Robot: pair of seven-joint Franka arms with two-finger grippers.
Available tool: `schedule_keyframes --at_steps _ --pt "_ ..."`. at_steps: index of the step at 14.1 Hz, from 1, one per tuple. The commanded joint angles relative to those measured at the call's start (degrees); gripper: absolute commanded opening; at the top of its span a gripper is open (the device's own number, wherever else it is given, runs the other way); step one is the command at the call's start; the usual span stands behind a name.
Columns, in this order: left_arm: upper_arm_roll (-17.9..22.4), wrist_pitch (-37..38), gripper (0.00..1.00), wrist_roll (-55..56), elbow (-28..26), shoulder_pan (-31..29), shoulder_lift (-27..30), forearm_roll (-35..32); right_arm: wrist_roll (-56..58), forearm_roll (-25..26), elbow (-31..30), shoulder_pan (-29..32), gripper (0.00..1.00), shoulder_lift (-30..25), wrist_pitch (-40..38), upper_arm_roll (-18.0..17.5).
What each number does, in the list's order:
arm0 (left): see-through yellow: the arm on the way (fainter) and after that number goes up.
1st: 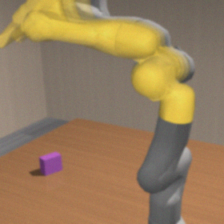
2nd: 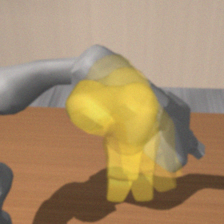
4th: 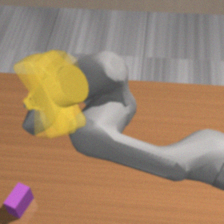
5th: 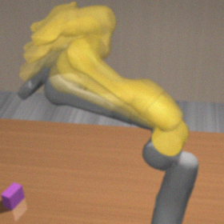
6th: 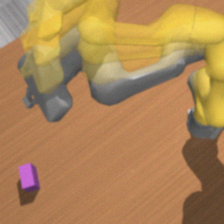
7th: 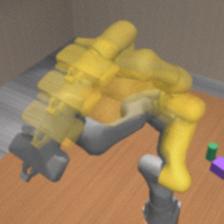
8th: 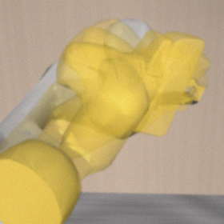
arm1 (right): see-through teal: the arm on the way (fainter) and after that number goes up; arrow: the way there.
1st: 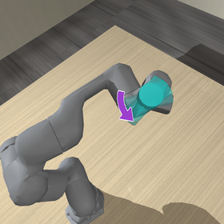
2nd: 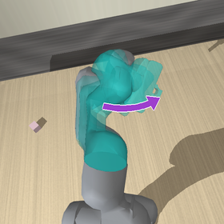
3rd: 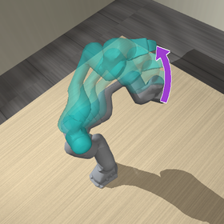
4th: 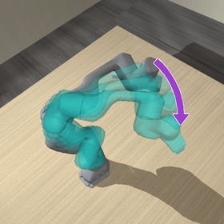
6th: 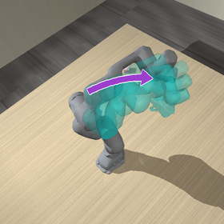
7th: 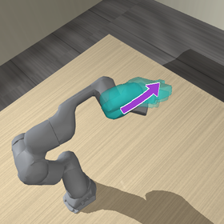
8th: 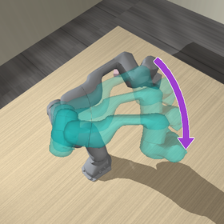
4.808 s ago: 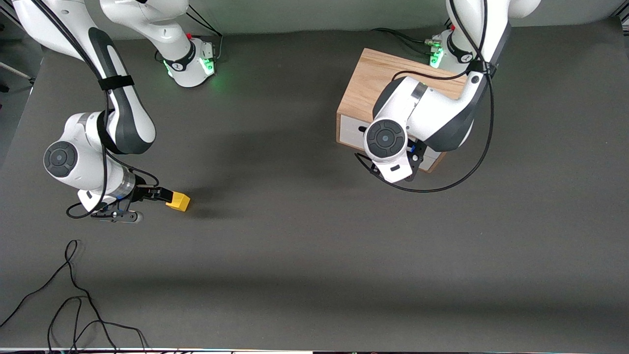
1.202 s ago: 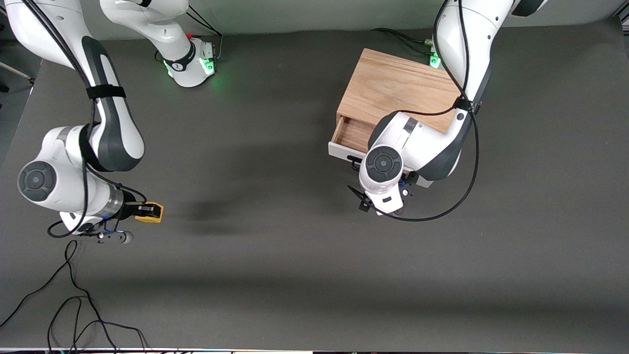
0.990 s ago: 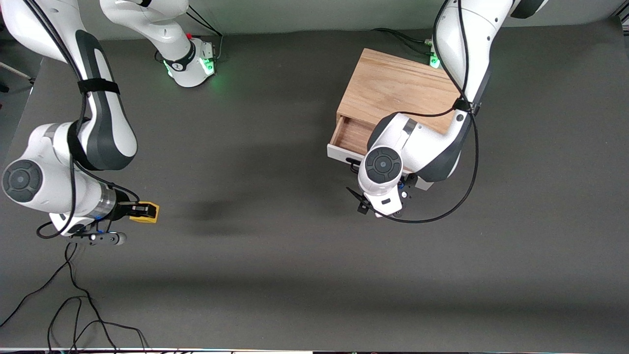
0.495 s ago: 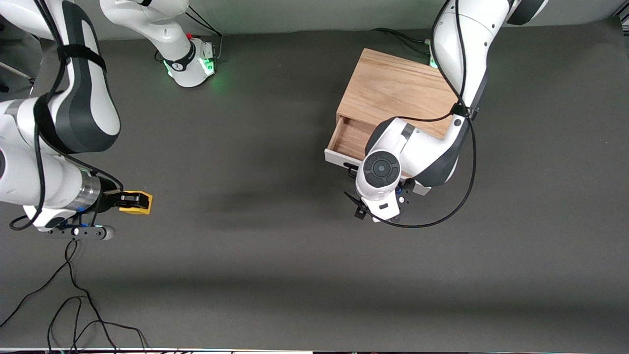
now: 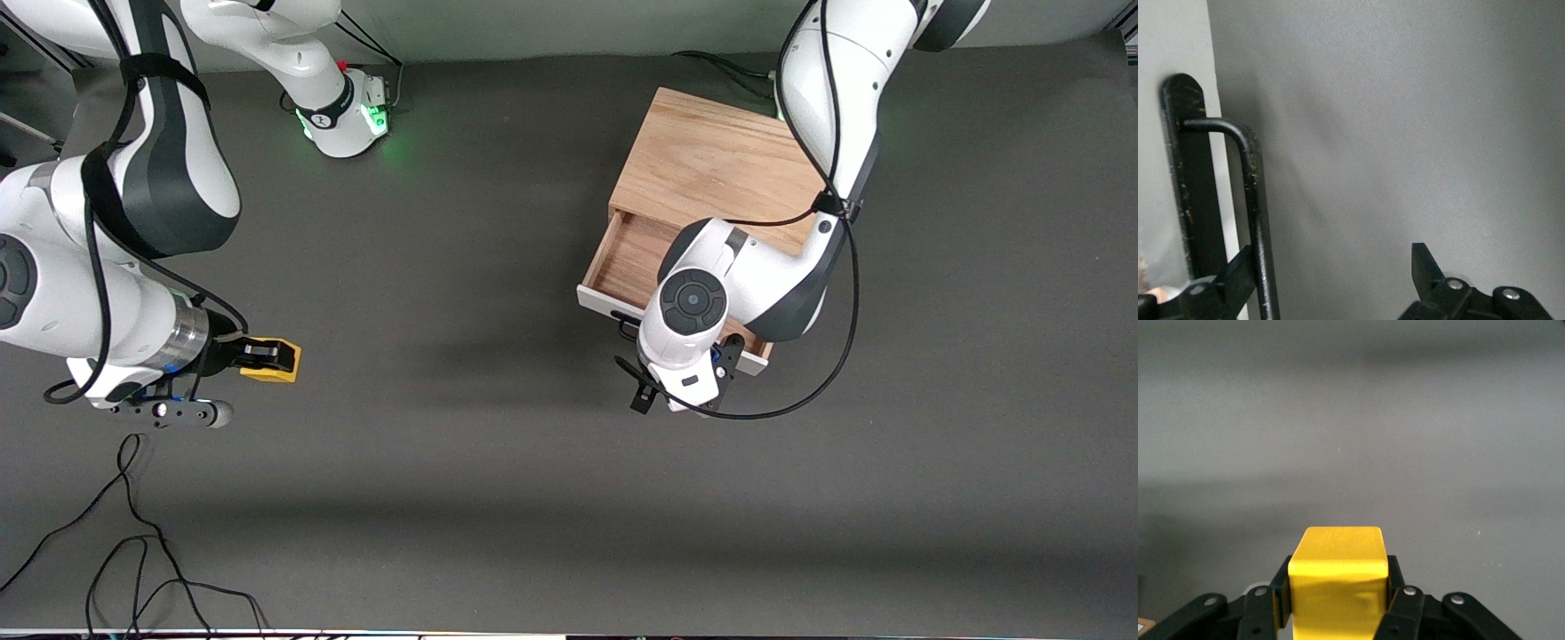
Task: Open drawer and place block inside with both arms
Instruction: 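Pull the drawer open with the left gripper while the right gripper lifts the cube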
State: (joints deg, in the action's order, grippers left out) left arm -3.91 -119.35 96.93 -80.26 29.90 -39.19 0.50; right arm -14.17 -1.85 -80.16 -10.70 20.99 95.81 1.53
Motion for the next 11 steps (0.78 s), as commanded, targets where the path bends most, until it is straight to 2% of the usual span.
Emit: schedule_keyframes --at_steps 1,5,10,11 --pt "0.1 -2.9 1.00 -0.5 2.7 0.2 -1.7 -0.1 -1.5 -0.2 0.2 0.0 0.28 -0.8 -0.9 -0.2" --pt "0.0 0.5 1.00 -2.2 3.5 -0.5 -0.4 0.0 -1.4 -2.5 0.1 0.0 0.28 -0.8 -0.9 -0.2" --pt "-0.4 14.9 1.00 -5.3 11.9 -2.7 2.2 2.1 -1.9 -2.6 0.1 -1.3 0.28 -0.6 -0.6 -0.3" --pt "-0.4 18.2 1.00 -6.7 13.1 -3.7 3.7 3.2 -5.0 -3.2 0.1 -1.6 0.28 -0.6 -0.5 -0.9"
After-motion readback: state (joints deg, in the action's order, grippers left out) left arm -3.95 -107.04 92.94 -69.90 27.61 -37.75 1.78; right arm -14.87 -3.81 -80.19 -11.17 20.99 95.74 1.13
